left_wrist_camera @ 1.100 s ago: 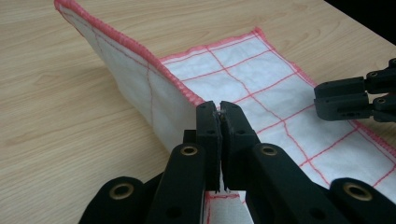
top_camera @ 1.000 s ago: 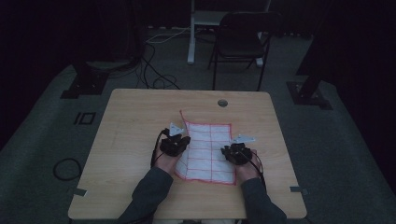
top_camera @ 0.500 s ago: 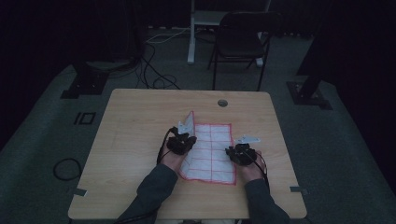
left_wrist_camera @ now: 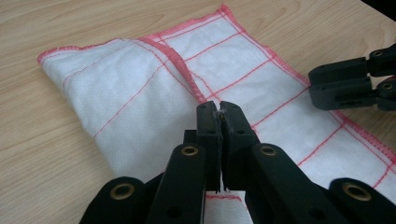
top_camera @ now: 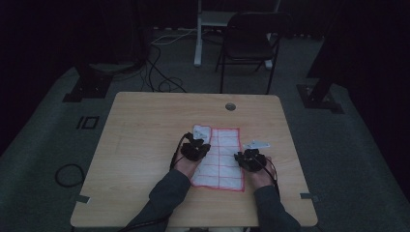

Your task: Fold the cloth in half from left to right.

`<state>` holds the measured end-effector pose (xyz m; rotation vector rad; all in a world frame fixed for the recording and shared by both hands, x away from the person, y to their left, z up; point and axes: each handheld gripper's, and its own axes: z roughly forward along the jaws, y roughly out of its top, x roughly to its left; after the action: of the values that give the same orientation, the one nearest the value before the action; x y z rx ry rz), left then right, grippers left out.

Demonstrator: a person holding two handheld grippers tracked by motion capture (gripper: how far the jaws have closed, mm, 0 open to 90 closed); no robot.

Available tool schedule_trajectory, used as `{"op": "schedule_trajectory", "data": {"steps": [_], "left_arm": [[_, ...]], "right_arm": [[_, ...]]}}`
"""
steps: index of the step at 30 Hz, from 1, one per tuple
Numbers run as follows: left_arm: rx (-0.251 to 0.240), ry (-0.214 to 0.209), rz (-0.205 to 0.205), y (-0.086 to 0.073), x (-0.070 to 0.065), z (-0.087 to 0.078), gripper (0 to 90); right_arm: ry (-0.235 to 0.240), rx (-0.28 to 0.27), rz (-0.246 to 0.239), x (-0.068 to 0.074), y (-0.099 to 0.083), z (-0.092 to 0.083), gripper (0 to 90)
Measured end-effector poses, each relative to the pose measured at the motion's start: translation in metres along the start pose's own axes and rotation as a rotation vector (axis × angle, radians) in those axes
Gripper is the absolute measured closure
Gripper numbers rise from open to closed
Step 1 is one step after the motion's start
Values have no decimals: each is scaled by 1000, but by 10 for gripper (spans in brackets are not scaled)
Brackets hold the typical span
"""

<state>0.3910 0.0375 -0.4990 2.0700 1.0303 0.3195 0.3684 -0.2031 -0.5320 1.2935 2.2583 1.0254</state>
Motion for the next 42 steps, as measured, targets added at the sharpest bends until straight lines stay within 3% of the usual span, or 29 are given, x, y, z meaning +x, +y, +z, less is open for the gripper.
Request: {"op": "schedule_trajectory", "data": {"steps": [13, 20, 27, 33, 42], "left_arm": [[7, -22, 22, 8, -16, 7, 882], [3, -53, 46, 15, -34, 12, 882], [13, -54, 69, 15, -45, 19, 879], [0, -66, 77, 11, -40, 10, 795], [-41, 18, 75, -7, -18, -27, 765]], "right_arm": [[-22, 21, 17, -7, -7, 1, 763], [-20, 21, 20, -7, -7, 1, 764], [-19, 17, 24, -7, -6, 0, 764], [-21, 4, 23, -7, 0, -2, 762], [-8, 7, -5, 3, 15, 9, 741]]}}
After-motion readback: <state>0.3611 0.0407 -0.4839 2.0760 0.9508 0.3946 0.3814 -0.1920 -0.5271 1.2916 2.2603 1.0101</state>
